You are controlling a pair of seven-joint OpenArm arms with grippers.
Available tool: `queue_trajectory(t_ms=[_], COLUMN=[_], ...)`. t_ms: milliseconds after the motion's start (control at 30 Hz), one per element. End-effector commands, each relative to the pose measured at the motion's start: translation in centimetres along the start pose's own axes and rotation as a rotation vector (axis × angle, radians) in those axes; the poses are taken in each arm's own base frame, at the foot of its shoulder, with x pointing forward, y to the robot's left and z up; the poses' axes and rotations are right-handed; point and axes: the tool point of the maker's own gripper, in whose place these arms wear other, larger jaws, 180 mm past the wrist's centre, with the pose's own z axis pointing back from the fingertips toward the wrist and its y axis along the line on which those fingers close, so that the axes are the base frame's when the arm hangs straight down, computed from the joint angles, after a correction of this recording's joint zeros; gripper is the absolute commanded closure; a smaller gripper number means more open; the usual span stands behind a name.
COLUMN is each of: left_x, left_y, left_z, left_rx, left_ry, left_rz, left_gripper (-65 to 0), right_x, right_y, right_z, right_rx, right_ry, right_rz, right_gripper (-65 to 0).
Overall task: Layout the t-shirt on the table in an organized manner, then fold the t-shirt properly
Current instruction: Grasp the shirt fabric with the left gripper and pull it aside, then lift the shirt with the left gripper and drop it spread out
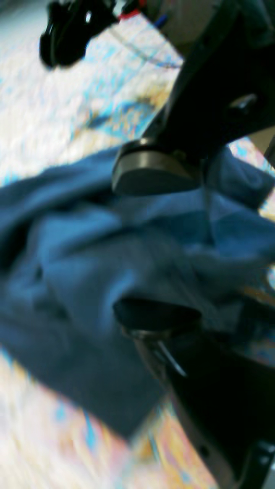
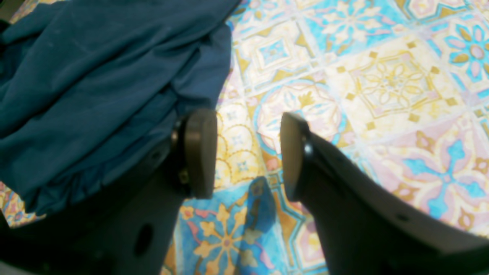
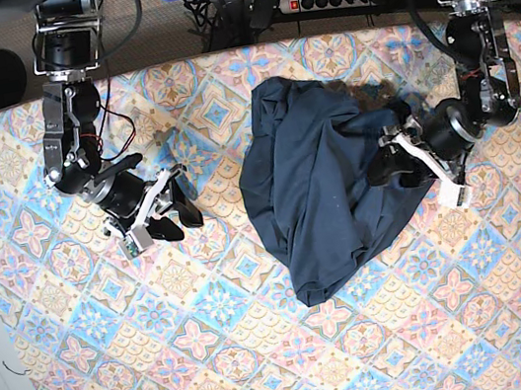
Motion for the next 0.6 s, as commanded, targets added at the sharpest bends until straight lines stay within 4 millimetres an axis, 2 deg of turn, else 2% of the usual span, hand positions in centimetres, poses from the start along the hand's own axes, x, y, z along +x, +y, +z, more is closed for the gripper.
queue_trajectory(t_ms=[0, 100, 200, 300, 333, 367, 467, 567], left_x=[1.3, 1.4, 1.9, 1.4, 1.3, 1.0, 1.6, 2.9], left_y=[0.0, 0.0, 1.0, 0.7, 0.4, 0.1, 0.3, 1.1], left_z=[0.6, 0.6, 0.6, -0.6, -1.1, -1.6, -2.1, -1.7], left_rx=[0.000, 0.002, 0.056, 0.087, 0.093, 0.099, 0.138, 0.183], left_ry=[-0.034, -0.034, -0.030, 0.015, 0.033, 0.052, 0.052, 0.013], left_rz=[-0.027, -0.029, -0.072, -0.148, -0.184, -0.219, -0.281, -0.297], left_gripper=[-41.5, -41.5, -41.5, -40.1, -36.3, -28.8, 0.0, 0.0], right_x=[2.1, 2.1, 2.1, 2.1, 2.1, 2.1, 2.1, 2.1], right_y=[0.0, 0.0, 0.0, 0.0, 0.0, 0.0, 0.0, 0.0], right_z=[0.2, 0.2, 0.2, 0.2, 0.2, 0.2, 0.2, 0.2], right_rx=[0.006, 0.006, 0.006, 0.006, 0.006, 0.006, 0.006, 0.006], right_ry=[-0.066, -0.066, -0.066, -0.066, -0.066, -0.066, -0.066, -0.066], right_rz=[0.019, 0.019, 0.019, 0.019, 0.019, 0.019, 0.019, 0.019], right_gripper=[-26.3, -26.3, -26.3, -26.3, -26.3, -26.3, -26.3, -26.3])
